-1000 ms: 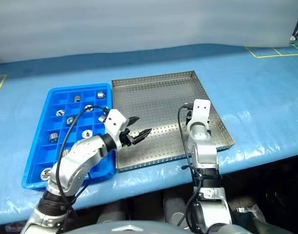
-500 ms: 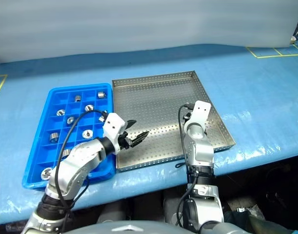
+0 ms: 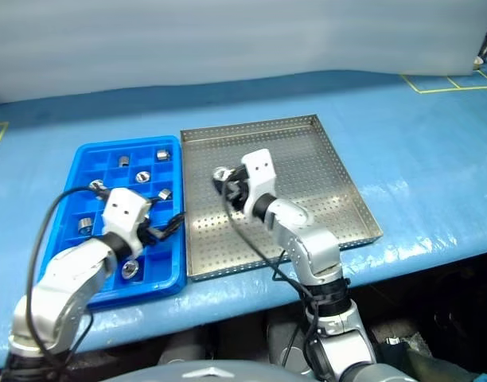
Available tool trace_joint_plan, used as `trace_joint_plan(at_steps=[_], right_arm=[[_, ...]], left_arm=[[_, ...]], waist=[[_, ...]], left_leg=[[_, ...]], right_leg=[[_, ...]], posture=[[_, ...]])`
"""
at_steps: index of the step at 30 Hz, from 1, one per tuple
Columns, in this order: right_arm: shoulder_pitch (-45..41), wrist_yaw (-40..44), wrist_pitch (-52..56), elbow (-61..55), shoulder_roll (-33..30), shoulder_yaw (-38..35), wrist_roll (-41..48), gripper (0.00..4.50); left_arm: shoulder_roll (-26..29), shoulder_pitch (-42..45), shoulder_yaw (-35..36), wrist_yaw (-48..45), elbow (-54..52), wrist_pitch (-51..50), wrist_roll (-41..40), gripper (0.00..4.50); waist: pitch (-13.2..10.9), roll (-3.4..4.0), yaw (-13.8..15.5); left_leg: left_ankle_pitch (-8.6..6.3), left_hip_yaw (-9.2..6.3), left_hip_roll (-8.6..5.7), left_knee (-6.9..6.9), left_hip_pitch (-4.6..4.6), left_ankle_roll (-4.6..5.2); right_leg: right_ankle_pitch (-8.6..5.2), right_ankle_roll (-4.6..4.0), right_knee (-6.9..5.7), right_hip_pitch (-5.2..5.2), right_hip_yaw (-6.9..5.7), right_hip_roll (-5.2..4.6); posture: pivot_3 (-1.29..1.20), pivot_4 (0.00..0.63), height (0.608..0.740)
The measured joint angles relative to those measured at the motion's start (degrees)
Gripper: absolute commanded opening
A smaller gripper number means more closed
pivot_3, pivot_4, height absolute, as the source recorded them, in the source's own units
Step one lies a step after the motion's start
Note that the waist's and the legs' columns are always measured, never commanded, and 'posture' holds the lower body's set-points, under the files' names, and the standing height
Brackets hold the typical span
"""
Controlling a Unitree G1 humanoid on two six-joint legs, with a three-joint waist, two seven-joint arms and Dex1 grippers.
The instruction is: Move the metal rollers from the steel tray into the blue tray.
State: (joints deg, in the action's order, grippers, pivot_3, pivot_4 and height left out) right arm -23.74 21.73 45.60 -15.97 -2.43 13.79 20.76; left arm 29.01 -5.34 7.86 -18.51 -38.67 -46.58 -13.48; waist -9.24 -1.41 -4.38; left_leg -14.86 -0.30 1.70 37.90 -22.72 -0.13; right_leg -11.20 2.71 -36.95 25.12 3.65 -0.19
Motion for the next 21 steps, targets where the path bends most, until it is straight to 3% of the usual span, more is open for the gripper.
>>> trace_joint_plan(at_steps=[5,9,13,17,21], right_arm=[[-2.82,5.37,-0.56,1.37,-0.8,9.82,-1.29,1.7],[-3.71,6.57,-1.8,5.24,0.85,15.39,-3.53,1.7],[-4.13,7.46,-2.7,6.94,0.41,16.15,-4.93,1.7],[-4.18,8.06,-3.85,8.25,-0.18,16.65,-6.71,3.02],[-3.84,8.33,-4.85,7.07,-0.42,15.59,-6.87,3.02]], left_arm=[[0.38,-2.69,8.32,3.27,-2.0,-3.7,1.23,3.66],[-0.96,-4.92,9.1,4.32,-4.15,-4.59,1.19,3.66],[-1.99,-6.06,9.05,4.82,-5.31,-4.72,1.19,3.66],[-3.0,-6.25,8.66,5.0,-6.07,-5.12,1.13,3.66],[-3.57,-5.62,8.27,4.56,-6.1,-4.05,0.88,3.66]], waist=[[0.02,-0.07,0.7],[0.05,-0.15,1.54],[0.06,-0.2,2.92],[0.07,-0.2,3.49],[0.07,-0.2,3.68]], left_leg=[[0.0,0.03,-0.09,0.15,0.04,0.0],[0.0,0.03,-0.1,0.14,0.03,0.0],[0.01,0.06,-0.11,0.13,0.03,-0.01],[0.01,0.11,-0.11,0.13,0.03,-0.01],[0.01,0.12,-0.1,0.13,0.03,-0.02]], right_leg=[[-0.05,-0.09,0.02,-0.06,0.05,-0.17],[-0.03,-0.09,0.02,-0.05,0.03,-0.19],[-0.04,-0.12,0.02,-0.05,0.0,-0.19],[-0.06,-0.14,0.01,-0.06,-0.02,-0.18],[-0.05,-0.14,0.01,-0.05,-0.03,-0.17]], posture=[[0.06,0.15,0.74],[0.08,0.15,0.74],[0.1,0.15,0.74],[0.1,0.15,0.74],[0.08,0.15,0.74]])
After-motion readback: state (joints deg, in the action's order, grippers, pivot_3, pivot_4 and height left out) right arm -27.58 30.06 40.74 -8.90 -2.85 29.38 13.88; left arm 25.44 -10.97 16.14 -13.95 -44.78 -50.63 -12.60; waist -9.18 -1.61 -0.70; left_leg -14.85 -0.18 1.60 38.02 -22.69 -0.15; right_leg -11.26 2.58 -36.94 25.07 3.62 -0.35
